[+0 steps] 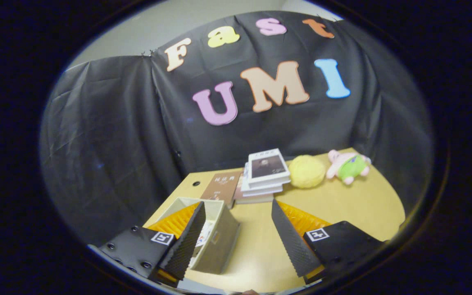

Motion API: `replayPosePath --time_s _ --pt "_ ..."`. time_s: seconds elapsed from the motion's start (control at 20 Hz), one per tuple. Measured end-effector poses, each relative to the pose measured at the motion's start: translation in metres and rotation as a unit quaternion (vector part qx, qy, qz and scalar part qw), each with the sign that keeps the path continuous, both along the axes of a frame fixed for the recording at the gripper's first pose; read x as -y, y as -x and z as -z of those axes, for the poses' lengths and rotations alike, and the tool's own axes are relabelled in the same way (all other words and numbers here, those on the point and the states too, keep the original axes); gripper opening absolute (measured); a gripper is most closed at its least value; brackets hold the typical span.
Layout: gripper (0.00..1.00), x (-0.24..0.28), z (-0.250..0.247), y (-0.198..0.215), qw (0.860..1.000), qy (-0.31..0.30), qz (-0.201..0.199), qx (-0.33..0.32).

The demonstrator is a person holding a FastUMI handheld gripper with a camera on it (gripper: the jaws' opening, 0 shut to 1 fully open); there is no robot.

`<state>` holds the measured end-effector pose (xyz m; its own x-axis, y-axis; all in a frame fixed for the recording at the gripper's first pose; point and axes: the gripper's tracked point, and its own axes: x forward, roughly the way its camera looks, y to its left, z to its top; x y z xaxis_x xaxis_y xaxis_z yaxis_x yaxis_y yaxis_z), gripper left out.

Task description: Open the storage box then place both shoes into the box .Put the left shoe in first, then the right shoe, with the right side of both shoes facing outward in a uniform manner.

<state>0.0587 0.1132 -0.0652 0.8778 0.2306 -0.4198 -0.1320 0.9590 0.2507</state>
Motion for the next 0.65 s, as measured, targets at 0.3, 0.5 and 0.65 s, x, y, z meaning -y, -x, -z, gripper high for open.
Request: replayPosePath --time_s 0.3,0.5,0.65 --pt "1.00 0.080 -0.051 0.000 0.989 0.070 0.067 0.109" --pt "1.00 0.111 -0.056 0.001 0.984 0.085 0.093 0.124" --pt "1.00 0.122 -0.063 0.000 0.982 0.090 0.099 0.132"
